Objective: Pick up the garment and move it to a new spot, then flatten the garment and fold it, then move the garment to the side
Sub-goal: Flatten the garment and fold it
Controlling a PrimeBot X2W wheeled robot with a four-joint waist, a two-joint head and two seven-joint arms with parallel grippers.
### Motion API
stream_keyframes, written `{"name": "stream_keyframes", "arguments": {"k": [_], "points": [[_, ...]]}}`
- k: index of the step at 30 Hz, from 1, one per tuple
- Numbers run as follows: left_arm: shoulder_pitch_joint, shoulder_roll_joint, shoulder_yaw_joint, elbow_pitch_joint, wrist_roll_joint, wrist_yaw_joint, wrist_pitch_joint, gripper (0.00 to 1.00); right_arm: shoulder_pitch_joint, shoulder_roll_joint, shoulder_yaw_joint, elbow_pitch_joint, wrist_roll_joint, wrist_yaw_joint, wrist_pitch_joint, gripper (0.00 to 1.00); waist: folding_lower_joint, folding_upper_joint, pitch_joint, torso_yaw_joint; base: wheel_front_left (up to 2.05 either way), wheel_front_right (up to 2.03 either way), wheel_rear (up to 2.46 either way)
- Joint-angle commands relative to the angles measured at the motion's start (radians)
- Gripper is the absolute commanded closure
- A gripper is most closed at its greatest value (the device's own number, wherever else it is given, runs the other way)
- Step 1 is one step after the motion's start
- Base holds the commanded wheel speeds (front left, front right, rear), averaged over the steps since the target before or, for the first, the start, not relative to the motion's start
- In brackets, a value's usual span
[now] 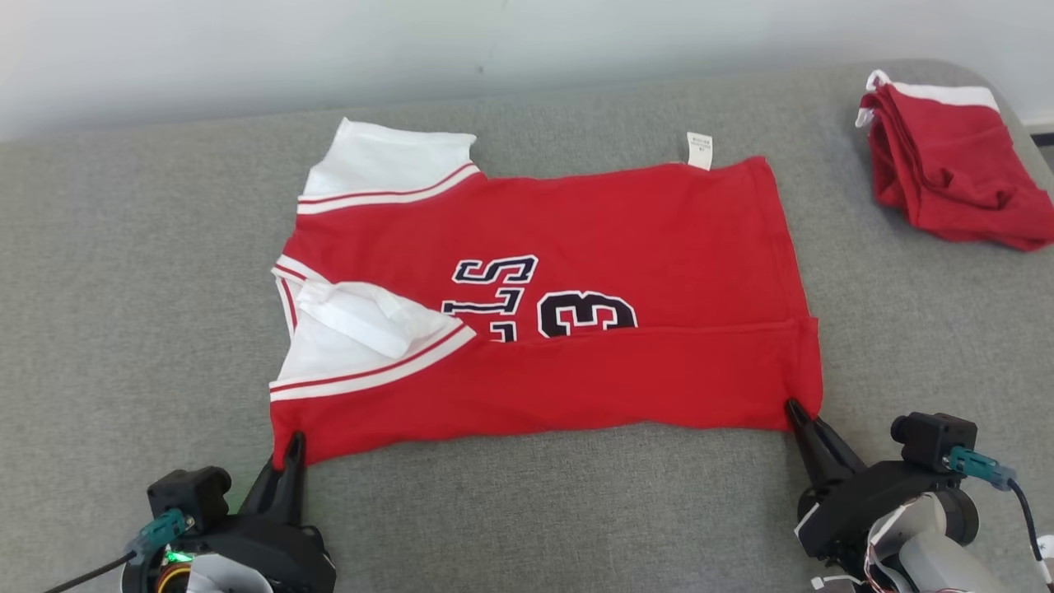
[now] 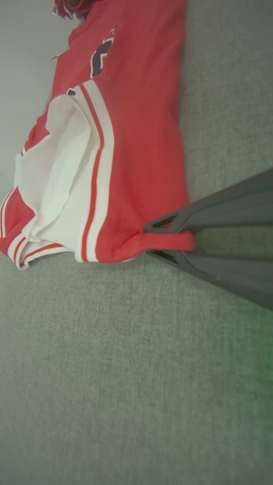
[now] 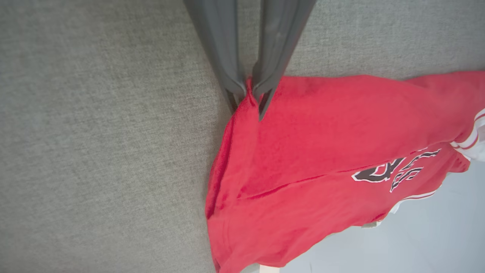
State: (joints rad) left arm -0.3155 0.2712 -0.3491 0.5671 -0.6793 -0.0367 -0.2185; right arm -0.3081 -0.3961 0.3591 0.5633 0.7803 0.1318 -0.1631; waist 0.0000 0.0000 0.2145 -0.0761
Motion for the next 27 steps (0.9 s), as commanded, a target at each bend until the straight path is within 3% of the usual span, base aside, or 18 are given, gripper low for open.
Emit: {"name": "stream_keyframes", "arguments": {"k": [1,6,20,27], "points": [[0.006,-0.001,0.0,0.007,-0.001,-0.005,-0.006,1.0,0.01,-0.004,0.001,0.001,0.006,-0.003,-0.007,1.0,0.0,0.0,-0.027,0.016,0.0,0.0,0.0],[0.059,-0.012,0.012,-0.009,-0.015,-0.005,-0.026,1.0,0.06,-0.02,-0.004,-0.011,0.026,-0.003,-0.02,1.0,0.0,0.0,-0.086,0.044,0.0,0.0,0.0],[0.307,-0.041,0.019,-0.205,-0.025,0.064,-0.041,1.0,0.282,-0.044,-0.134,-0.147,0.04,-0.003,0.016,1.0,0.0,0.0,-0.123,0.086,0.0,0.0,0.0],[0.36,-0.035,0.009,-0.25,-0.021,0.09,-0.031,1.0,0.378,-0.009,-0.226,-0.25,-0.011,-0.003,0.075,1.0,0.0,0.0,-0.128,0.088,0.0,0.0,0.0]]}}
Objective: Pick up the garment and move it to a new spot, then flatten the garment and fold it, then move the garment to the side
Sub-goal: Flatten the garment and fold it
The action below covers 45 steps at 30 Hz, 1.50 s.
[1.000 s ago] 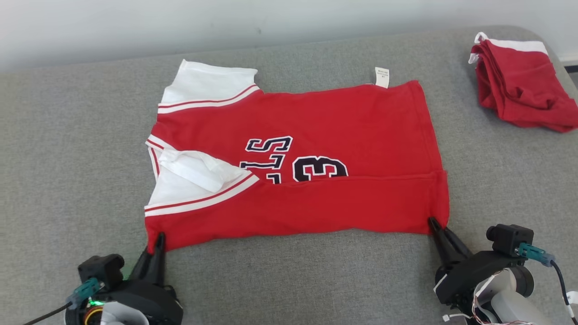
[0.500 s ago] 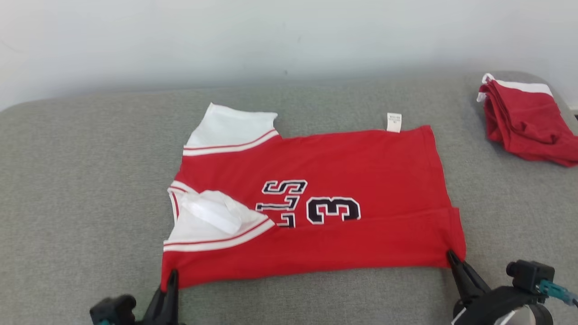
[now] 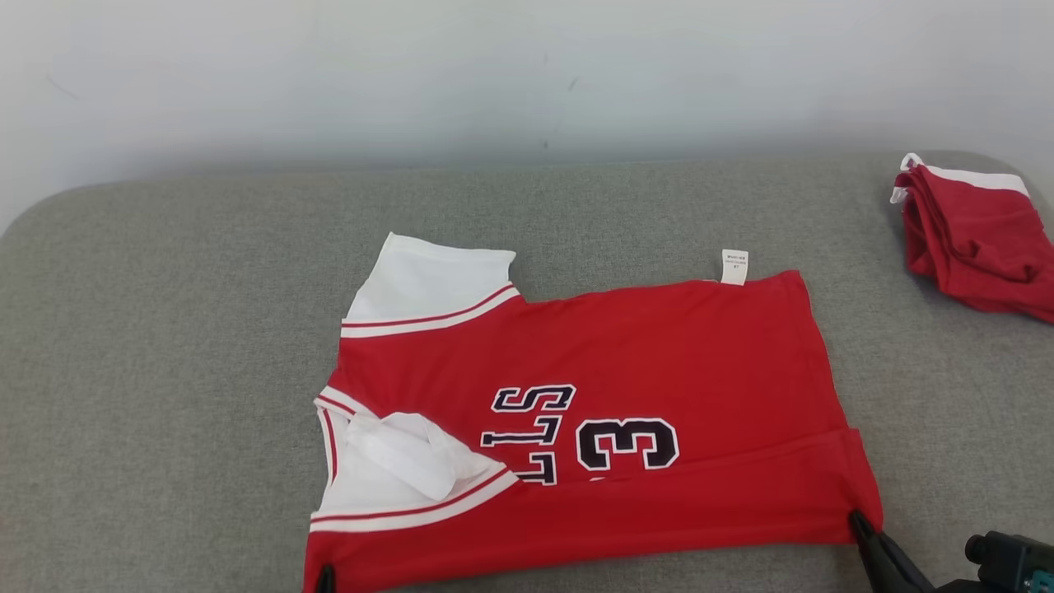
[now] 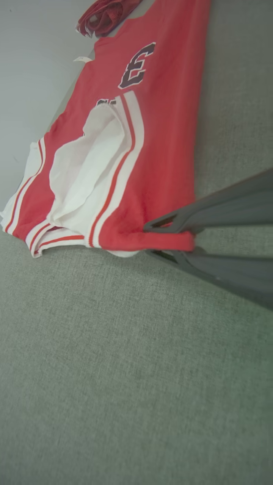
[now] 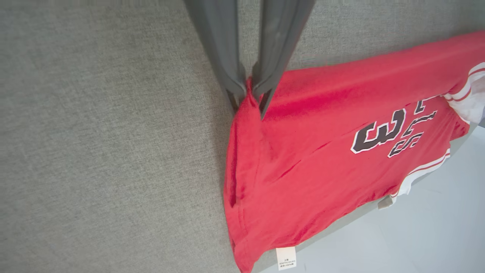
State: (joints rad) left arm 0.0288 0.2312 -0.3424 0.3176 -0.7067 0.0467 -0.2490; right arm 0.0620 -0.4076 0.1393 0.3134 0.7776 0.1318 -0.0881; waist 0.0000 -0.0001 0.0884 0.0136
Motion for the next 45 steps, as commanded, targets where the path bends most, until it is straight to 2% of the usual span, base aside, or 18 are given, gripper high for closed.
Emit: {"name": "stream_keyframes", "arguments": {"k": [1,2,3,4,5,6,7,11,17,22,25,29,35,45], "points": [[0.019,0.005,0.0,-0.001,0.007,0.008,0.002,1.0,0.015,0.013,-0.014,-0.011,-0.016,-0.003,0.012,1.0,0.0,0.0001,-0.004,-0.003,0.0,0.0,0.0],[0.021,0.006,-0.002,-0.001,0.009,0.01,0.003,1.0,0.021,0.022,-0.023,-0.018,-0.025,-0.003,0.022,1.0,0.0,0.0001,-0.007,-0.004,0.0,0.0,0.0],[0.022,0.008,-0.005,0.001,0.014,0.015,0.005,1.0,0.023,0.029,-0.036,-0.024,-0.043,-0.003,0.025,0.81,0.0,0.0001,-0.01,-0.005,0.0,0.0,0.0],[0.023,0.012,-0.008,0.002,0.024,0.021,0.005,1.0,0.024,0.039,-0.05,-0.03,-0.051,-0.003,0.028,0.0,0.0,0.0001,-0.013,-0.006,0.0,0.0,0.0],[0.022,0.017,-0.009,0.002,0.033,0.029,0.002,0.95,0.027,0.049,-0.061,-0.035,-0.064,-0.003,0.033,0.0,0.0,0.0001,-0.016,-0.007,0.0,0.0,0.0],[0.021,0.022,-0.012,0.001,0.048,0.036,-0.001,0.55,0.029,0.057,-0.074,-0.042,-0.077,-0.003,0.033,0.0,0.0,0.0001,-0.018,-0.007,0.0,0.0,0.0],[0.02,0.024,-0.015,-0.002,0.061,0.042,-0.004,0.0,0.03,0.064,-0.086,-0.05,-0.089,-0.003,0.035,0.0,0.0,0.0001,-0.022,-0.007,0.0,0.0,0.0],[0.026,0.025,-0.005,-0.015,0.072,0.052,-0.009,0.0,0.034,0.083,-0.119,-0.081,-0.126,-0.003,0.028,0.0,0.0,0.0001,-0.033,-0.006,0.0,0.0,0.0],[0.019,0.036,0.049,-0.072,0.104,0.065,-0.016,0.0,0.026,0.12,-0.167,-0.164,-0.193,-0.003,-0.039,0.0,0.0,0.0001,-0.054,-0.006,0.0,0.0,0.0],[0.0,0.012,0.156,-0.188,0.206,0.076,-0.016,0.0,0.014,0.145,-0.182,-0.214,-0.259,-0.003,-0.112,0.0,0.0,0.0001,-0.068,-0.001,0.0,0.0,0.0],[0.005,-0.014,0.242,-0.256,0.306,0.081,-0.016,0.0,0.013,0.177,-0.179,-0.247,-0.343,-0.003,-0.153,0.0,0.0,0.0001,-0.075,-0.002,0.0,0.0,0.0],[0.035,-0.034,0.288,-0.314,0.412,0.099,-0.016,0.0,0.026,0.199,-0.175,-0.263,-0.407,-0.003,-0.169,0.0,0.0,0.0001,-0.079,-0.003,0.0,0.0,0.0],[0.08,0.014,0.285,-0.301,0.546,0.069,-0.016,0.0,0.026,0.221,-0.174,-0.249,-0.463,-0.003,-0.177,0.0,0.0,0.0001,-0.076,-0.007,0.0,0.0,0.0],[0.117,-0.006,0.312,-0.273,0.563,0.025,-0.016,0.0,0.046,0.249,-0.181,-0.238,-0.525,-0.003,-0.178,0.0,0.0,0.0001,-0.069,-0.001,0.0,0.0,0.0]]}}
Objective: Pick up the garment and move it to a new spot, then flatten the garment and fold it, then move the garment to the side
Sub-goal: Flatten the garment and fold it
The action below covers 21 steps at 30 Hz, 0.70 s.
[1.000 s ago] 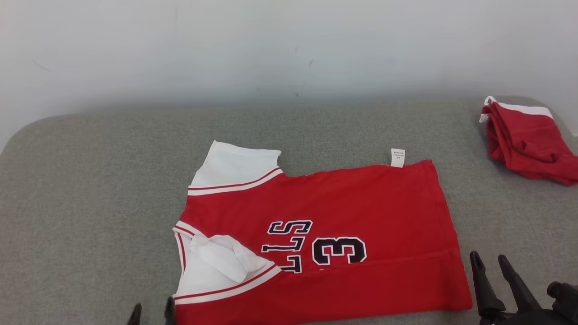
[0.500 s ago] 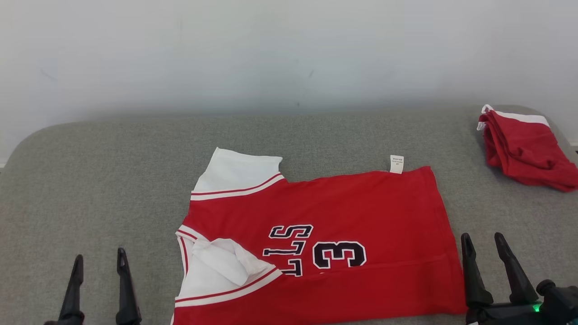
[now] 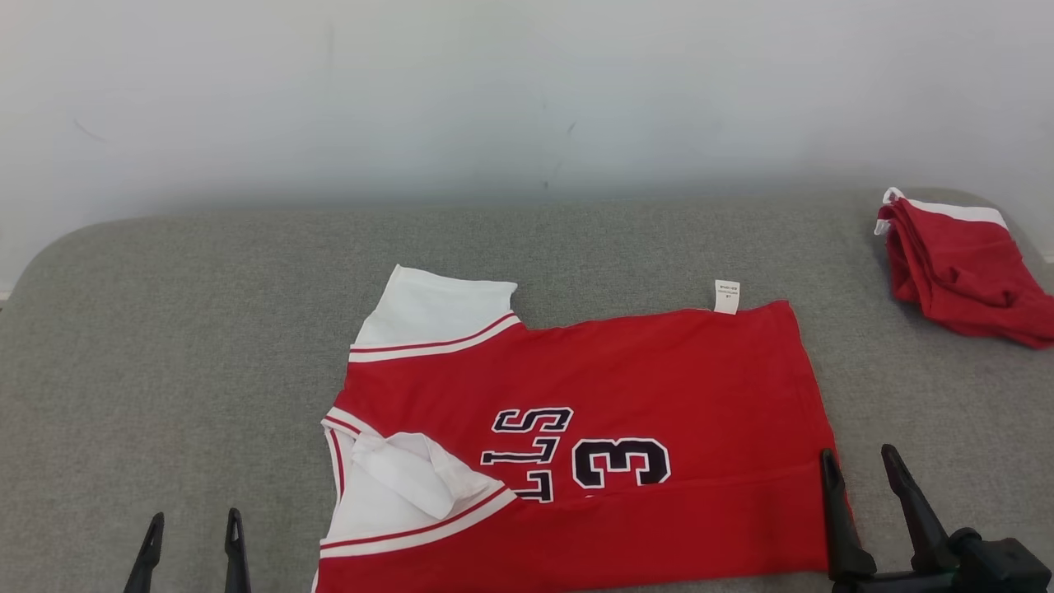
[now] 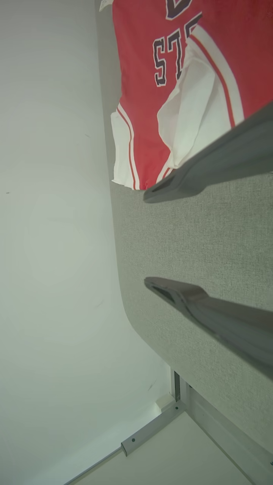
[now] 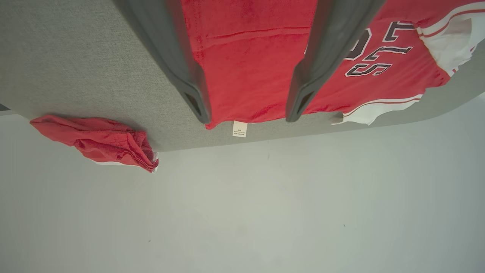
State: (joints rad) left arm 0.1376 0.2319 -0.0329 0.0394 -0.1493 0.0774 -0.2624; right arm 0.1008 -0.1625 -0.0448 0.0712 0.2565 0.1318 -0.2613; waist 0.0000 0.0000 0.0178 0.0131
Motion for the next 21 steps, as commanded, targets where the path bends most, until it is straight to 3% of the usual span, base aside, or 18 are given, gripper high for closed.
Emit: {"name": "stream_keyframes", "arguments": {"k": [1,4,10,21], "points": [[0.003,-0.011,0.005,0.011,0.002,-0.009,-0.003,0.0,0.005,0.004,0.006,0.015,-0.004,-0.003,-0.004,0.0,0.0,0.0,0.003,-0.001,0.0,0.0,0.0],[-0.024,-0.024,0.015,0.024,-0.013,-0.023,-0.003,0.0,-0.034,0.001,0.021,0.057,0.023,-0.003,-0.004,0.0,0.0,0.0,0.015,-0.017,0.0,0.0,0.0],[-0.123,0.003,0.019,0.069,-0.017,-0.062,-0.003,0.0,-0.155,-0.029,0.052,0.144,0.051,-0.003,0.009,0.0,0.0,0.0,0.058,-0.056,0.0,0.0,0.0],[-0.553,0.101,0.007,0.253,-0.059,-0.16,0.069,0.0,-0.573,-0.064,0.117,0.393,0.049,-0.003,0.087,0.0,0.0,0.0,0.219,-0.151,0.0,0.0,0.0]]}}
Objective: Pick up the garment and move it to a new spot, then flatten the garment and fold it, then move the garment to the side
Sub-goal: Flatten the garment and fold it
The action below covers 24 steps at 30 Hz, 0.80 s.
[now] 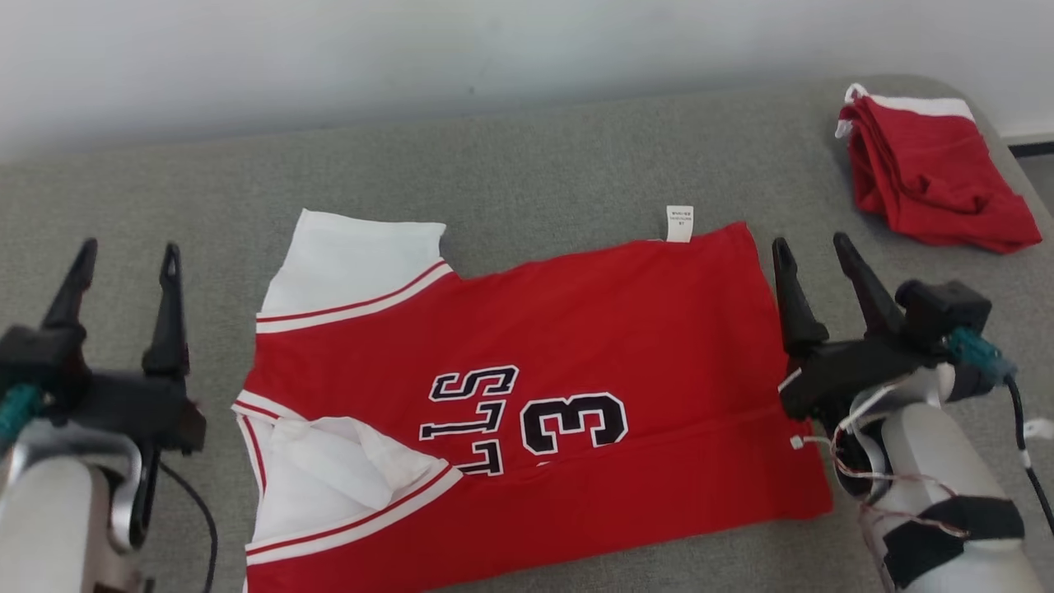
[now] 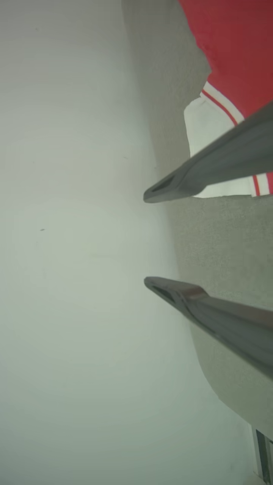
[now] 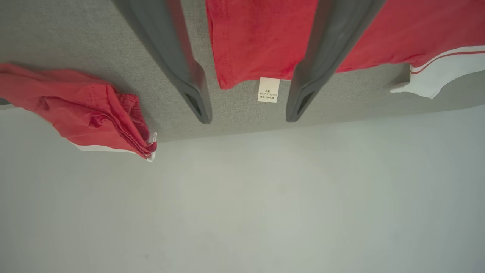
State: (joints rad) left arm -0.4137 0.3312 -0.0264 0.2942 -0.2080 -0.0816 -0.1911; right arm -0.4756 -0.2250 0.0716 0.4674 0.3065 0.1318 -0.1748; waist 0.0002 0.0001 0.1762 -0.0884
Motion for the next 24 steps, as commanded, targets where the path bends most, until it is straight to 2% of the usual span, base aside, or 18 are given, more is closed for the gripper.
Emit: {"name": "stream_keyframes", "arguments": {"k": [1,7,11,24], "points": [[-0.041,0.006,-0.002,0.02,-0.01,-0.007,0.015,0.0,-0.032,-0.002,0.004,0.021,-0.003,-0.003,0.006,0.0,-0.0002,-0.0001,0.074,-0.056,0.0,0.0,0.0],[-0.25,0.045,-0.054,0.146,-0.059,-0.042,0.113,0.0,-0.205,-0.008,0.04,0.164,-0.014,-0.003,0.025,0.0,-0.0002,-0.0001,0.14,-0.09,0.0,0.0,0.0],[-0.347,0.072,-0.099,0.23,-0.091,-0.049,0.172,0.0,-0.294,-0.01,0.072,0.244,-0.012,-0.003,0.023,0.0,-0.0002,-0.0001,0.177,-0.11,0.0,0.0,0.0],[-0.526,0.123,-0.272,0.46,-0.174,-0.049,0.252,0.0,-0.482,0.045,0.181,0.453,0.049,-0.003,0.004,0.0,-0.0002,-0.0001,0.278,-0.154,0.0,0.0,0.0]]}}
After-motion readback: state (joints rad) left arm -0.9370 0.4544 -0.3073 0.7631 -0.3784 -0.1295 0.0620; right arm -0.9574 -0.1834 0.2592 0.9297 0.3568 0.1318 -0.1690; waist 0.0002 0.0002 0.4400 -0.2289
